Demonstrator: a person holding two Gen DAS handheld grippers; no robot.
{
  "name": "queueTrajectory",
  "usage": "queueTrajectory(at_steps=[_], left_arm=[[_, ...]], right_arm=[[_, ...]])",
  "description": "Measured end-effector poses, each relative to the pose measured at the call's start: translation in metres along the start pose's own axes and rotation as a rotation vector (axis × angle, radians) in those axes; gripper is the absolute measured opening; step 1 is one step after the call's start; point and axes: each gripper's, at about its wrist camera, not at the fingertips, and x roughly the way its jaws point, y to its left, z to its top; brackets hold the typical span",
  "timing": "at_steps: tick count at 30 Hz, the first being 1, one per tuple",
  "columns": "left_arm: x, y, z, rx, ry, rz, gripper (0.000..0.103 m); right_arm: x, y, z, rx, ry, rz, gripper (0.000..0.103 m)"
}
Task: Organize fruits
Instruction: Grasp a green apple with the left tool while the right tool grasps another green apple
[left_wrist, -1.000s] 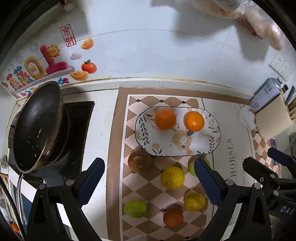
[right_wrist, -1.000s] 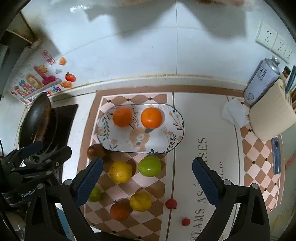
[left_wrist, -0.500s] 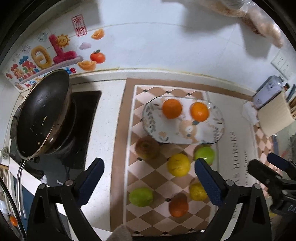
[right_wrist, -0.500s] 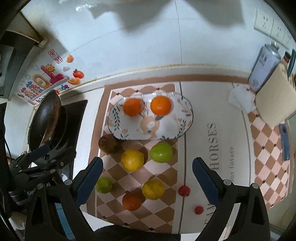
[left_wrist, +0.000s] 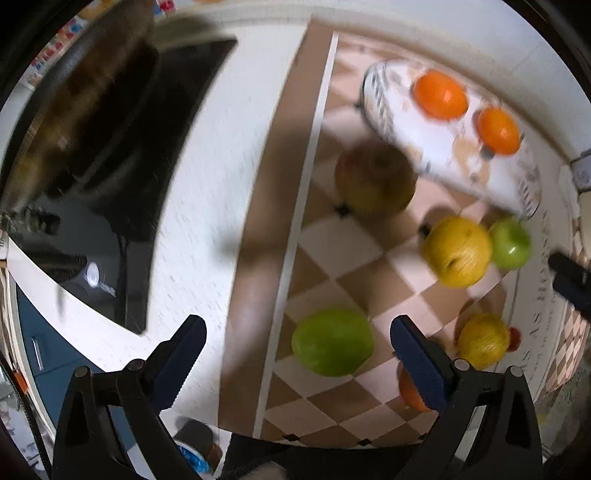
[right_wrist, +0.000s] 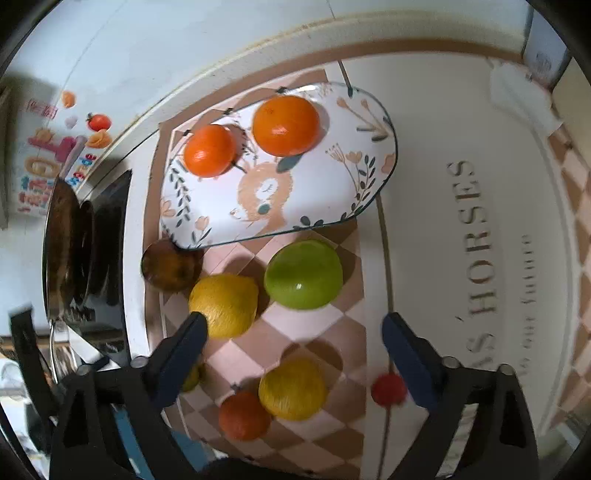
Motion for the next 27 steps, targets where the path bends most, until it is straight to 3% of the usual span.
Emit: queueTrajectory(at_steps=[5,8,9,10,12,14,19,27], left_arm=[[0.025,-0.01,-0.008,0.015,0.055,-0.013,0.102],[0.033,-0.018,-0.01,0.031,0.064,-0.022,0.102],[0.035,-0.02,-0.011,0.037,0.064,-0.027,0.099],[0.038,-0.024,-0.012,0.046,0.062,-0.031,0.096],[0.041,-0.028,-0.013,0.057,0.067,-0.028,0.072],[0.045,-0.033,-0.014,0.073,0.058,-0.008,0.058],[0.042,-0.042,-0.017,0.085,0.023,-0.009,0.058],[0.038,-0.067,-0.021,0.131,-0.001,-0.005,0.058]], right_arm=[[0.038,-0.011,0.013,0.046,0.04,0.019,0.082],[0.06,-0.01,0.019,0.041,0.072,0.037,0.065],[0.064,-0.011,0.02,0.04,0.081,0.043,0.065],[0.066,-0.011,0.021,0.038,0.077,0.052,0.065],[0.064,-0.009,0.017,0.007,0.07,0.019,0.065],[0.06,-0.011,0.01,-0.025,0.082,-0.006,0.065],[0.05,-0.025,-0.017,-0.086,0.129,-0.056,0.065],[0.05,-0.036,-0.025,-0.052,0.115,-0.029,0.065]])
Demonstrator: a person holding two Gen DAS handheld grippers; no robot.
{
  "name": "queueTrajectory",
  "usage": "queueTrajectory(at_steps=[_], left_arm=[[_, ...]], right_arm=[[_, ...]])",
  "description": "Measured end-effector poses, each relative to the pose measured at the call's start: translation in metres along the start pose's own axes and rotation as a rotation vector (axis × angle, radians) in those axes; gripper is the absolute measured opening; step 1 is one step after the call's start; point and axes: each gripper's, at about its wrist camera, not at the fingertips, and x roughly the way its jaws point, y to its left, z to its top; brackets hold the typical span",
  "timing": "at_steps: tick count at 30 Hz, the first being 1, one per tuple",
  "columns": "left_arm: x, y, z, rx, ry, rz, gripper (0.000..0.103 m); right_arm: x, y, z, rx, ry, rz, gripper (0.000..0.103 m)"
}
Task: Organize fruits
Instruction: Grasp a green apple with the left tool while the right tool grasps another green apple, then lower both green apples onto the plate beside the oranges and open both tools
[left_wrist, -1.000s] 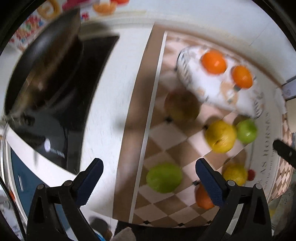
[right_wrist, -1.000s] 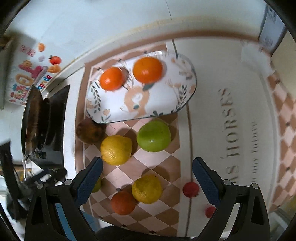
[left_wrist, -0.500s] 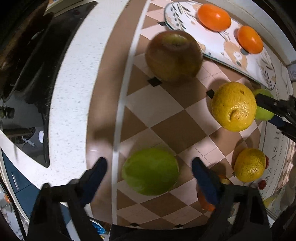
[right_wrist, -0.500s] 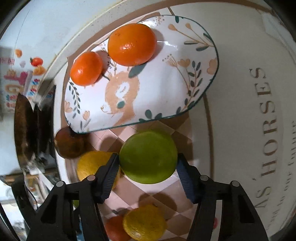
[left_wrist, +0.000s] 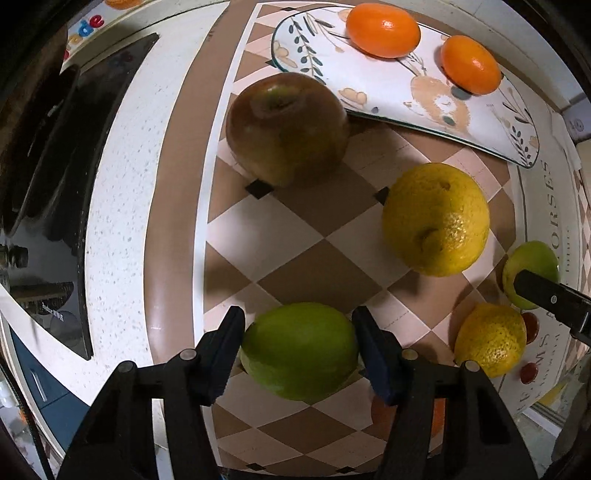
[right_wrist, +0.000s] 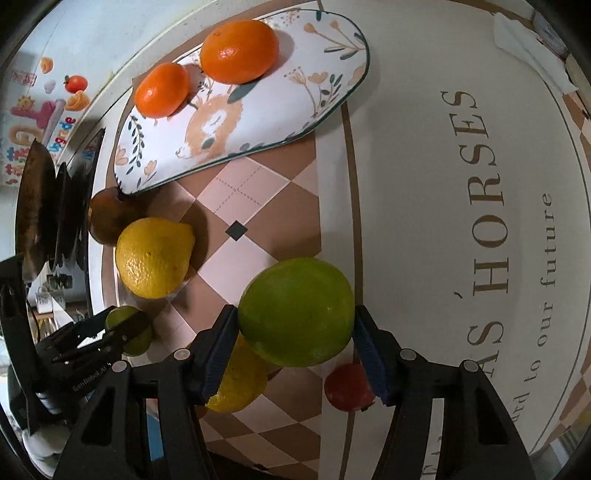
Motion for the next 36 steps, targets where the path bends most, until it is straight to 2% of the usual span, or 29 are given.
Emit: queueTrajectory(at_steps=[7,10,14,19,21,22,25,28,31,36], left_arm=[[-0.005,-0.005,0.007,-0.001,0.008,-0.003,0.058],[-0.009,0.002,0.022,0.001,0.011,-0.021,0.058],[-0.038,0.0,0.028,0.003,-0.021,-0.07,0.057],[-0.097,-0.008,0.068,0.023,-0.117,-0.155,0.054],[-0.107,-0.007,0.093,0.027,-0.14,-0.168,0.04],[-0.109,-0.007,0.112,0.034,-0.146,-0.16,0.04],[-0.094,-0.001,0.151,0.031,-0.129,-0.141,0.04],[-0.066,0.004,0.184,0.024,-0.076,-0.098,0.04],[-0.053,0.005,0.188,0.012,-0.059,-0.1,0.042],[-0.052,0.002,0.193,0.012,-0.051,-0.105,0.042]], right_arm=[[-0.002,0.005,0.007,-0.041,-0.026,-0.02,0.064],[-0.004,0.01,0.006,-0.07,-0.05,-0.049,0.064],[-0.023,0.013,0.008,-0.067,-0.084,-0.004,0.064],[-0.055,0.03,0.028,-0.082,-0.143,0.074,0.064],[-0.059,0.039,0.042,-0.091,-0.159,0.089,0.064],[-0.059,0.043,0.049,-0.093,-0.166,0.095,0.064],[-0.047,0.058,0.076,-0.09,-0.162,0.104,0.064],[-0.024,0.072,0.099,-0.093,-0.13,0.099,0.064],[-0.01,0.079,0.111,-0.091,-0.114,0.096,0.064],[0.004,0.087,0.126,-0.094,-0.073,0.107,0.065]])
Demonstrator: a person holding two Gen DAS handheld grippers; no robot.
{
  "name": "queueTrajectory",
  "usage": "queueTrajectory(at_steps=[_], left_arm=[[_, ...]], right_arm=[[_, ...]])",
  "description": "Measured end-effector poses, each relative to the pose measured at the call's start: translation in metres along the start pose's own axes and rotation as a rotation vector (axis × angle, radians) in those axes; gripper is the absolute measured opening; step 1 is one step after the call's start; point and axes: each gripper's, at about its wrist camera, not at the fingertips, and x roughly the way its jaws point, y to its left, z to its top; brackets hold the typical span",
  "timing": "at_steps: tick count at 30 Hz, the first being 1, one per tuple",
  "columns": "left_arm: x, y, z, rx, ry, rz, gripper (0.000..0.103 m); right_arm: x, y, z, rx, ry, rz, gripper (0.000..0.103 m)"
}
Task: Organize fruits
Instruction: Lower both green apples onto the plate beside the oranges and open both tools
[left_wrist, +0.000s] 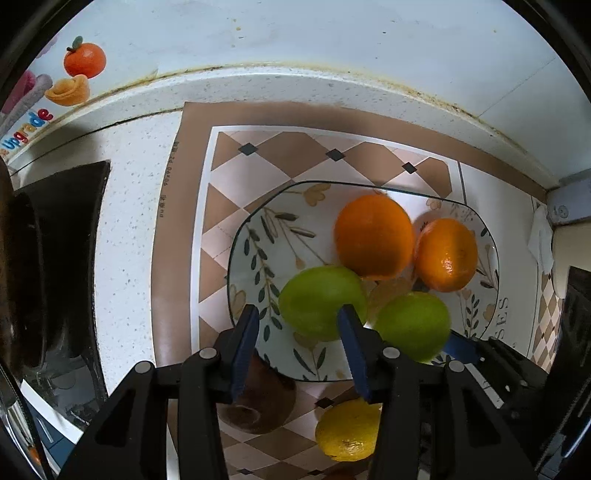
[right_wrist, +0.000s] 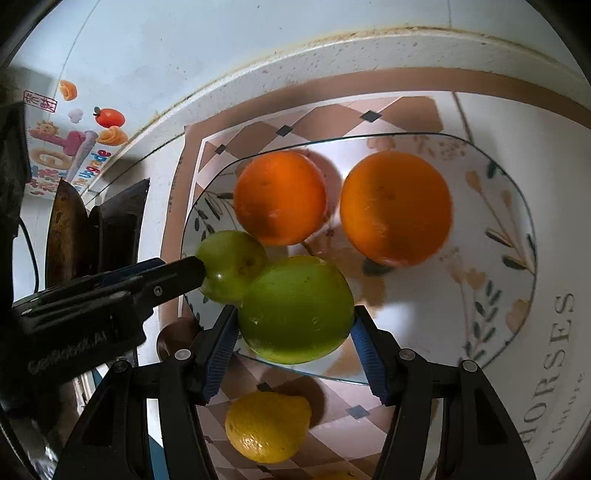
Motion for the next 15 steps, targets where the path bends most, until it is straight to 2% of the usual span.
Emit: queueTrajectory(at_steps=[2,4,6,7,9,11,13,15], left_arm=[[0.0,0.001,0.0,0.002,-0.001,0.006,0.042],[-0.002,0.002,0.0,0.005,-0.002,0.027,0.042],[-0.005,0.003,-0.002,-0.005,0.0,0.033,0.043],[-0.007,0.004,-0.003,-0.01,-0.004,0.034,0.044],[-0.015,0.006,-0.01,-0.012,-0.02,0.048,0.058],[-0.018,0.009,-0.017,-0.009,-0.036,0.077,0.083],[-0.02,0.01,-0.025,-0.008,-0.057,0.096,0.091],[-0.023,0.011,-0.032,-0.004,-0.072,0.11,0.091]], right_arm=[[0.004,-0.002,0.001,0.005,0.024,-0.003,0.065],[0.004,-0.004,0.001,0.011,0.033,-0.013,0.083],[-0.001,-0.005,0.001,0.016,0.029,-0.044,0.092],[-0.006,-0.005,0.0,0.012,0.027,-0.064,0.092],[-0.017,-0.005,-0.003,0.004,0.019,-0.113,0.097],[-0.026,-0.007,-0.006,0.001,0.018,-0.166,0.098],[-0.038,-0.009,-0.011,-0.005,0.003,-0.22,0.098],[-0.049,-0.012,-0.016,-0.014,-0.017,-0.261,0.098]])
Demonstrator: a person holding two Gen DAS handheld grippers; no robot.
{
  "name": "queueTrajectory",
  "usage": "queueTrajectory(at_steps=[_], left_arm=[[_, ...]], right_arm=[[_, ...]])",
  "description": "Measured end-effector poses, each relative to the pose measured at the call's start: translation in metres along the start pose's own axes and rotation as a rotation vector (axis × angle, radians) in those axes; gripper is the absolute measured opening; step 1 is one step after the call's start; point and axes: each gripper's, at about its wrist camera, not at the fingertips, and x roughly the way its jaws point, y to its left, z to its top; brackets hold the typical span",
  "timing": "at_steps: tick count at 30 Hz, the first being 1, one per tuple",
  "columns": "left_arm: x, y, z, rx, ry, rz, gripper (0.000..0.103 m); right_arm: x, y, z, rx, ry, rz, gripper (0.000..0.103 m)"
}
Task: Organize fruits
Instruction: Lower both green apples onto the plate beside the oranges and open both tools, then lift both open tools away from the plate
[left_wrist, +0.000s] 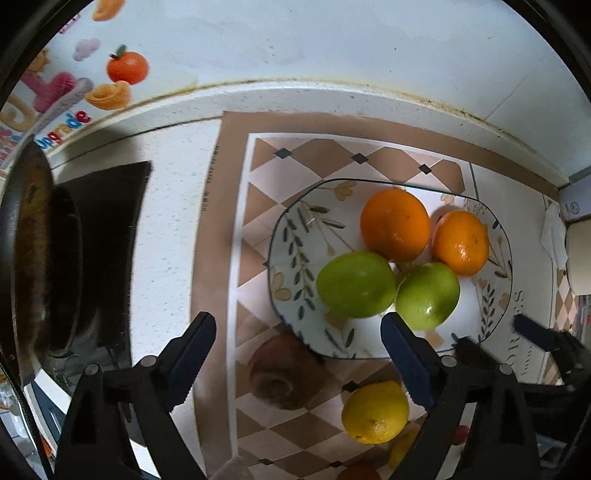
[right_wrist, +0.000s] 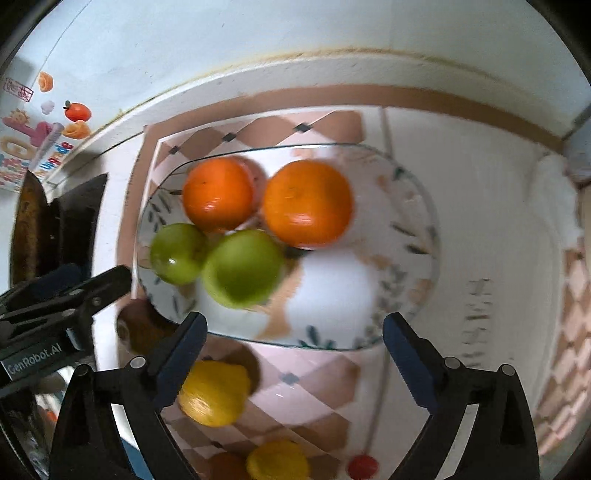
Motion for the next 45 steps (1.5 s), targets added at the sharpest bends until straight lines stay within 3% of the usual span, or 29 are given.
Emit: queueTrajectory(at_steps=[9,21,31,38,43,45], left_arm=[[-0.04,-0.003,-0.04,0.011,-0.091,-0.014,0.092],[-0.106,-0.003,-0.093,0.012,-0.219,-0.011,0.092],[-0.153,-0.003,-0.116,0.023,-0.298,-0.028,0.092],[-0.156,-0.002,-0.117,0.014,-0.301,-0.04,0.092],[-0.136,0.005,-0.108,-0.015,-0.26,-0.034,0.092],[-0.123,0.009,-0.102,-0.013,-0.231,-0.01,0.103]], right_arm=[[-0.055,-0.007,-0.033,0.0,-0.101,-0.065,0.098],[-0.128,0.01,-0.085,-0.038,-0.213,-0.058,0.098],[-0.18,0.018,-0.111,-0.043,-0.302,-0.045,0.098],[-0.191,0.012,-0.115,-0.017,-0.322,-0.019,0.098],[-0.17,0.007,-0.104,0.008,-0.273,0.045,0.098],[-0.151,0.007,-0.099,0.014,-0.239,0.088,0.098]])
